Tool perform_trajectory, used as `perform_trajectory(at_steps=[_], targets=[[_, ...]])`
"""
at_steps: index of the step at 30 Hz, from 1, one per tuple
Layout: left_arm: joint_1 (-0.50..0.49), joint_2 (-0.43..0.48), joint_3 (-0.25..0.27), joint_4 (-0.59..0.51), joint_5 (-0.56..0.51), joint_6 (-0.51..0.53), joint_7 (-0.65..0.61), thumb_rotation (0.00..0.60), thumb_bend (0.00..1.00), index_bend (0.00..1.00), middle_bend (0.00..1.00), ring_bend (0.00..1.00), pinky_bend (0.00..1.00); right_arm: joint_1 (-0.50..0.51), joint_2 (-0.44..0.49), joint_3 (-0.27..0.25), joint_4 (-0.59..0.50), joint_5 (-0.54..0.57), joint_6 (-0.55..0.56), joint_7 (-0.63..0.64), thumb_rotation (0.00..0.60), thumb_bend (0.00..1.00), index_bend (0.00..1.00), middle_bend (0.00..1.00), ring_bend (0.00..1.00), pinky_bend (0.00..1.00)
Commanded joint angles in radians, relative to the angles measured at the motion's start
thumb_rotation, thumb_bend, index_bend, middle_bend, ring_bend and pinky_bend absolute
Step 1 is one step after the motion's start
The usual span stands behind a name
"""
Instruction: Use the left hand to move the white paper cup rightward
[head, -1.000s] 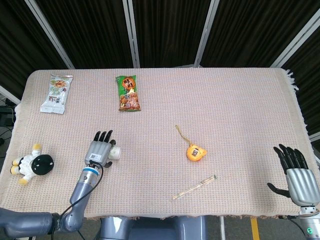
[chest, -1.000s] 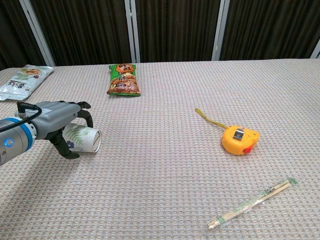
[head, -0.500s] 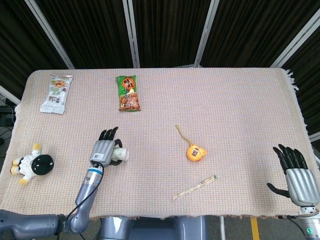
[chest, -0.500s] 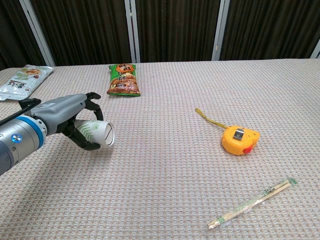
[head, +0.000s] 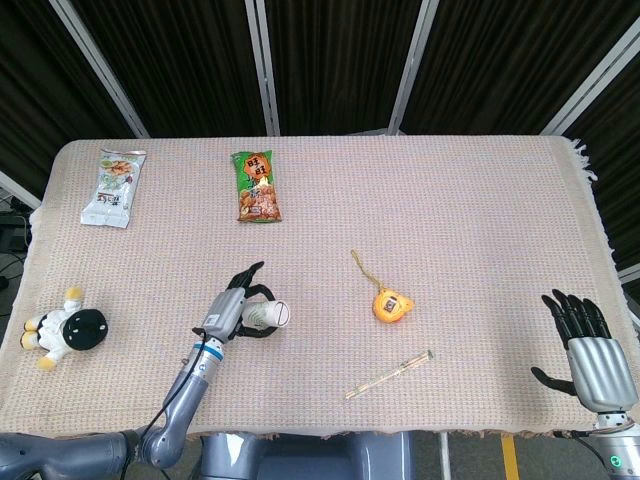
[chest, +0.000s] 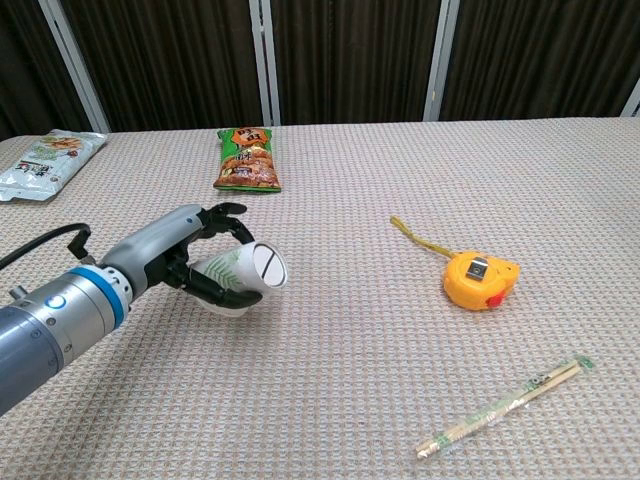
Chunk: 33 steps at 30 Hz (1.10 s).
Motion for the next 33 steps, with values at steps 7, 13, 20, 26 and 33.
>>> perform_trajectory(at_steps=[7,13,20,26,33], targets=[[0.03,0.023,0.013,0.04,0.01,-0.039,-0.052,0.6,0.14,0.41,0.0,0.0,0.0,0.001,0.001,-0.005,-0.003,-0.004,-0.004,-0.006,0.6,0.04,0.04,0.0,0.0,0.0],[0.058,0.072,0.029,0.033,0.043,-0.038,-0.092,0.6,0.14,0.36,0.0,0.0,0.0,0.001,-0.001,-0.003,-0.007,0.005,-0.008,-0.015,0.6,0.04,0.04,0.0,0.0,0.0],[0.071,0.133,0.054,0.017,0.061,-0.078,-0.106,0.6,0.14,0.0,0.0,0.0,0.0,-0.002,0.002,-0.002,-0.015,0.012,-0.005,-0.022,0.6,0.04,0.04,0.0,0.0,0.0],[0.099,0.188,0.06,-0.008,0.167,0.015,-0.143,0.6,0.14,0.0,0.0,0.0,0.0,-0.001,0.002,-0.001,-0.012,0.015,-0.008,-0.021,0.6,0.04,0.04,0.0,0.0,0.0],[0.152,0.277,0.091,-0.044,0.293,0.184,-0.035,0.6,0.14,0.0,0.0,0.0,0.0,-0.003,-0.006,0.007,0.0,0.019,0.005,-0.027,0.6,0.03,0.04,0.0,0.0,0.0]])
